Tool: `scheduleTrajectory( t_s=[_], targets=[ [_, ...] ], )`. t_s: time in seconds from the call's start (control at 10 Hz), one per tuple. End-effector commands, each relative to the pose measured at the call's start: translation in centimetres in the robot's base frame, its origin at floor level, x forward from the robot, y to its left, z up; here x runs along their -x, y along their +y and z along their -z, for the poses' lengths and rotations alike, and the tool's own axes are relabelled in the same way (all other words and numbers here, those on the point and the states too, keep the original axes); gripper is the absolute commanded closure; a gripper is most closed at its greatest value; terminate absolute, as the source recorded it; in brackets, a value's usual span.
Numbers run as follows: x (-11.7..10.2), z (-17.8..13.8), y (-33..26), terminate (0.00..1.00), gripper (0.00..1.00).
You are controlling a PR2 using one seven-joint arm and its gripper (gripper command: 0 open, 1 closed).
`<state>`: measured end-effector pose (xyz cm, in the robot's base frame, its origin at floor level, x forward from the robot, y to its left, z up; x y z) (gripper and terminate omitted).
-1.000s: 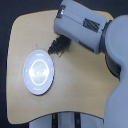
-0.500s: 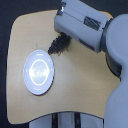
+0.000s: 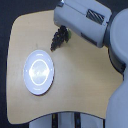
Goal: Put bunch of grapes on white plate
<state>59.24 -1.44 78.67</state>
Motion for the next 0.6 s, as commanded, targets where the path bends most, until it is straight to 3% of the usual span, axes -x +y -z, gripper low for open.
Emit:
scheduleTrajectory(
  t_s=[0.0,0.5],
  targets=[
    [0.7,-7.8,-0.1,0.00,1.00],
    [3.1,-12.4,0.1,0.00,1.00]
  ],
)
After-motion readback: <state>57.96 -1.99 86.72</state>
